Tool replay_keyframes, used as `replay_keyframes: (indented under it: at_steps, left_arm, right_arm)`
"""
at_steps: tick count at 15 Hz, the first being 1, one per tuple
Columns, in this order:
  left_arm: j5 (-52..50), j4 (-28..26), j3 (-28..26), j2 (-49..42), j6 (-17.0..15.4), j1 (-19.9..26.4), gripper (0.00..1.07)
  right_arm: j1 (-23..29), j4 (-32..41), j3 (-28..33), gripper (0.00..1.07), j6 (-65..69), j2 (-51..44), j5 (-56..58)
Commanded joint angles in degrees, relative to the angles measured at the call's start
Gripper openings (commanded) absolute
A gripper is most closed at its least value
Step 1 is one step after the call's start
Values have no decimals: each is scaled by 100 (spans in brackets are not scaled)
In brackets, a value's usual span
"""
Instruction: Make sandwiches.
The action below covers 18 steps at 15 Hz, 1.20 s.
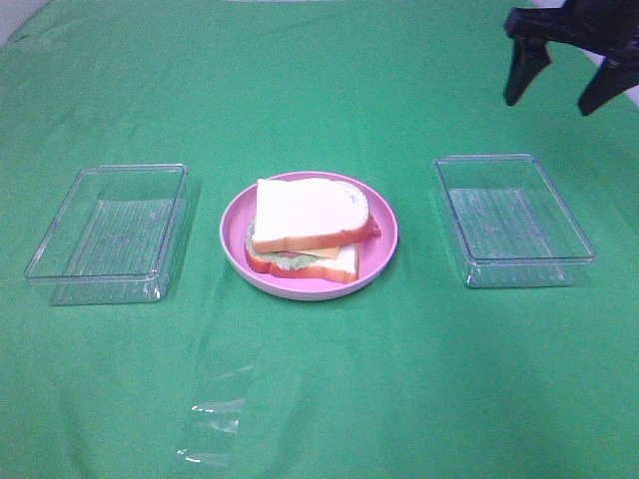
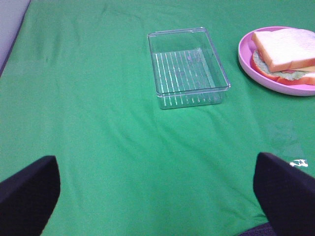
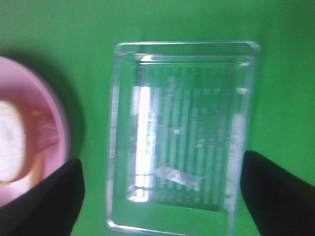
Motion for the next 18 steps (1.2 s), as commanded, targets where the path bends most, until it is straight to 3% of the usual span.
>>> replay_keyframes:
  at_steps: [1,2,4,7,10,11,13,18]
  left_arm:
    - [-17,-46,11,-86,-6,-11,100]
    - [-17,-46,11,-86,-6,-11,100]
    - [-17,-46,11,-86,-6,-11,100]
    - [-17,-46,11,-86,-6,-11,100]
    - [-17,-46,11,-86,-6,-11,100]
    - [-17,-46,11,-86,-6,-11,100]
    - [-17,-63,11,-86,-6,-11,100]
    - [-17,-63,11,-86,-6,-11,100]
  right_arm:
    - [-269,-602,-17,83,-52,-23,659]
    - [-269,-871,-11,83,-40,-23,688]
    - [-258,-705,11,83,0,-52,688]
    - [-258,-470,1094,82,-80,-922,688]
    - [-258,-693,3421,82,241,-3008,619]
    - [-252,-682,4675,82,212,-4733,458]
    - [-252,-682,5581,82,212,-6446,332]
    - [-252,-688,6772,82,212,-9225,183]
